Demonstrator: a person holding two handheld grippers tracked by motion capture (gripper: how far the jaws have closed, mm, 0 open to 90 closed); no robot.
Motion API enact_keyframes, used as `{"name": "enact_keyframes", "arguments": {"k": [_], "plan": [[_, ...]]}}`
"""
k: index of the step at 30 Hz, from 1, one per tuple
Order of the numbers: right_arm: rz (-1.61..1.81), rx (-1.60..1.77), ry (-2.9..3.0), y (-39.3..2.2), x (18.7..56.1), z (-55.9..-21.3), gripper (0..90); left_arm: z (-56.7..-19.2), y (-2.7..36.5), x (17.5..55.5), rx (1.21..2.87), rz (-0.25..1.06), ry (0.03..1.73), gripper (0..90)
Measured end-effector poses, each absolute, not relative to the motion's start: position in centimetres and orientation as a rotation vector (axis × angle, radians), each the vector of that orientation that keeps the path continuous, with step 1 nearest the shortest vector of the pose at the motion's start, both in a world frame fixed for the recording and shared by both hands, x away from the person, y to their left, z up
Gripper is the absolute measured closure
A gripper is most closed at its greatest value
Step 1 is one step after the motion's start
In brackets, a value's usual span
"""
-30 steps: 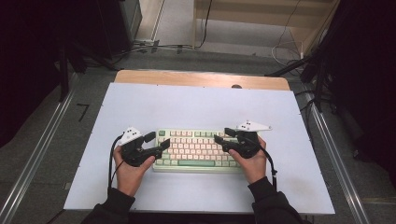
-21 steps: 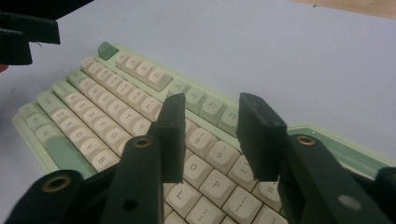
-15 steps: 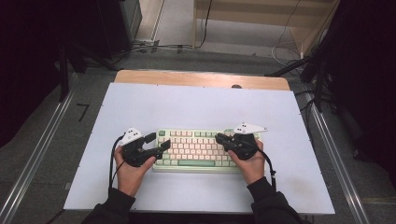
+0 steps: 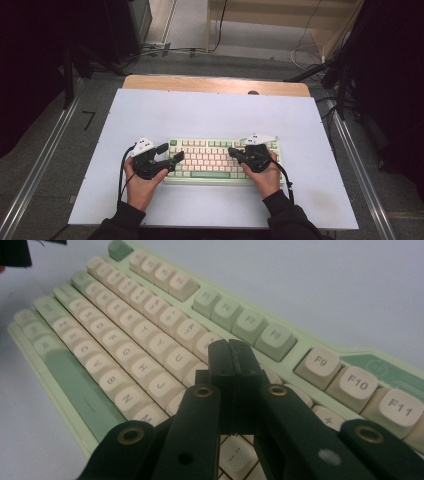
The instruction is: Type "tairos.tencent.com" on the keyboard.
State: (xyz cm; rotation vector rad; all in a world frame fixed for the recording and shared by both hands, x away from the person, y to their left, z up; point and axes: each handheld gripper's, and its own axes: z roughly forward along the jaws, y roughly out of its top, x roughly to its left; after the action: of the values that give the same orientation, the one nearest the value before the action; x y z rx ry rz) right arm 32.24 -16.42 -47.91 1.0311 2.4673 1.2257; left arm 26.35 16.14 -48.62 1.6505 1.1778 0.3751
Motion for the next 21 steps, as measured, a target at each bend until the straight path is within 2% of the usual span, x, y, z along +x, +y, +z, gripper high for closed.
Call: {"name": "enact_keyframes", "arguments": {"k": [21], "plan": [[1.185, 1.020, 2.491, -16.14, 32.25, -48.33, 87.1, -48.73, 15.87, 26.30, 1.658, 0.371, 1.170, 28.7]]}}
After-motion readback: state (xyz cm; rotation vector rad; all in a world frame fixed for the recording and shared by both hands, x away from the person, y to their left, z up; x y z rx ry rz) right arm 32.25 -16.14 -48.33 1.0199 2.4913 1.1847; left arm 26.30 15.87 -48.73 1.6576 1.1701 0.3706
